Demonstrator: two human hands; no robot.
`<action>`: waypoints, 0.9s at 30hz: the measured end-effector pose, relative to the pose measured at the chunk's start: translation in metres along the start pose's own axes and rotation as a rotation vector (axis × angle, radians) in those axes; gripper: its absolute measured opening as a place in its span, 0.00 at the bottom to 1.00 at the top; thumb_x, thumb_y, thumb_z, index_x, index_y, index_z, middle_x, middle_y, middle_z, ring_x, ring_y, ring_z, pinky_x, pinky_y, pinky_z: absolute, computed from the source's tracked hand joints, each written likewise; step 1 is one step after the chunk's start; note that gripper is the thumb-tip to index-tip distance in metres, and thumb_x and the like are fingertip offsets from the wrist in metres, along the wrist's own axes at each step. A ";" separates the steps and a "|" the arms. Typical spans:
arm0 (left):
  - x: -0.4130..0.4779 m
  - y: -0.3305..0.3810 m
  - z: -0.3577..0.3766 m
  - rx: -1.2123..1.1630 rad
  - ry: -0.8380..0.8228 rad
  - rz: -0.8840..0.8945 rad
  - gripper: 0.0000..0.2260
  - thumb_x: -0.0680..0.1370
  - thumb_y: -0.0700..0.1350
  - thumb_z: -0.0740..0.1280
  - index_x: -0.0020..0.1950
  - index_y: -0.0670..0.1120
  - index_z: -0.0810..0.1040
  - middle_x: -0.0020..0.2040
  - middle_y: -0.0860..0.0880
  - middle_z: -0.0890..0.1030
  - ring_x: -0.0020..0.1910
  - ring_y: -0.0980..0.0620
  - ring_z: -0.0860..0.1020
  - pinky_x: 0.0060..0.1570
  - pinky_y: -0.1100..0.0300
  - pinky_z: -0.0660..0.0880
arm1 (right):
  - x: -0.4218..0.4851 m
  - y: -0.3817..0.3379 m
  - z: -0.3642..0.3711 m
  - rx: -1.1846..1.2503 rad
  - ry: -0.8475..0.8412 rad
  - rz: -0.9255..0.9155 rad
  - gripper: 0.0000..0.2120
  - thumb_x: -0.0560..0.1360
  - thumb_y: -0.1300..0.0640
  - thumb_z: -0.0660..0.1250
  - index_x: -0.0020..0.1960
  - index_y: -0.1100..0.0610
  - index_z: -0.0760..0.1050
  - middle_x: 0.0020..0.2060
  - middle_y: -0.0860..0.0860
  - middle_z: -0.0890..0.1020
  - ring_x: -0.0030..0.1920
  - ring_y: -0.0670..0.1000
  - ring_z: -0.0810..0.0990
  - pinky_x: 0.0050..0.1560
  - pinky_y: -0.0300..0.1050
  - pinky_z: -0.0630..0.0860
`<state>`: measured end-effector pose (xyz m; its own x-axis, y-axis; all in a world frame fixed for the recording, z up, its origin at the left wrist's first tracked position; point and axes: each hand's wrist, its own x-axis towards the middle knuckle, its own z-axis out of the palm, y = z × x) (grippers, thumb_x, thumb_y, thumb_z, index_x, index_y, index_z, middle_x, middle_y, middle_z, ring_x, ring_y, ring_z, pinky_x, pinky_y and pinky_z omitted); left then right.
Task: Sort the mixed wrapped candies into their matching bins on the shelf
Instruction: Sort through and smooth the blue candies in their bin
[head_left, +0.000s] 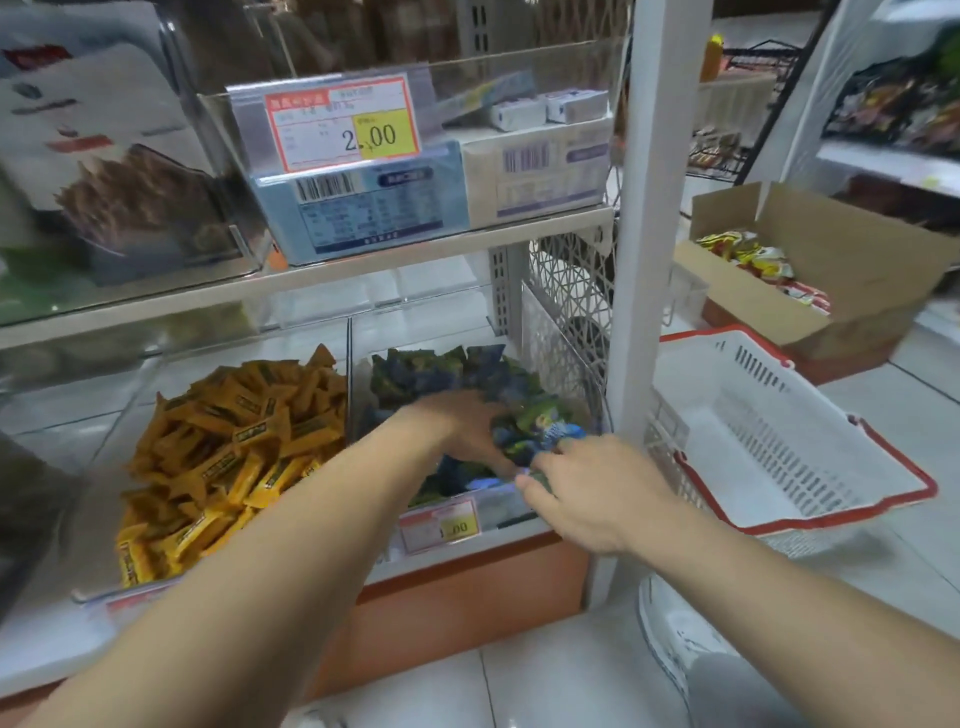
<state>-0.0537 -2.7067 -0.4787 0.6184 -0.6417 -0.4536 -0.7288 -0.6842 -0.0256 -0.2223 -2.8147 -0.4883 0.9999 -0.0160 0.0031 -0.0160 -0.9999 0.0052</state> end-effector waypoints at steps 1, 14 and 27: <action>0.003 -0.009 -0.001 0.024 0.034 -0.028 0.45 0.66 0.73 0.69 0.79 0.59 0.59 0.77 0.50 0.65 0.73 0.45 0.67 0.66 0.50 0.69 | 0.007 0.000 0.000 0.019 -0.025 0.010 0.28 0.80 0.38 0.45 0.57 0.52 0.77 0.51 0.57 0.81 0.53 0.60 0.80 0.45 0.51 0.68; 0.034 -0.029 0.008 -0.429 0.016 -0.222 0.46 0.71 0.66 0.67 0.81 0.47 0.53 0.77 0.43 0.64 0.73 0.41 0.67 0.66 0.52 0.67 | 0.108 0.005 0.013 0.495 -0.464 0.247 0.40 0.70 0.40 0.72 0.75 0.58 0.65 0.68 0.57 0.75 0.64 0.58 0.76 0.65 0.52 0.74; 0.026 -0.038 0.011 -1.135 0.188 -0.302 0.16 0.63 0.58 0.70 0.44 0.50 0.84 0.46 0.46 0.84 0.46 0.46 0.82 0.49 0.53 0.80 | 0.110 0.018 0.019 1.352 -0.253 0.350 0.32 0.64 0.60 0.81 0.65 0.52 0.75 0.51 0.51 0.85 0.38 0.47 0.82 0.37 0.45 0.80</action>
<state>-0.0138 -2.6934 -0.4995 0.8229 -0.3778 -0.4243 0.0722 -0.6712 0.7378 -0.1124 -2.8348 -0.5072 0.9208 -0.1158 -0.3725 -0.3881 -0.1764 -0.9046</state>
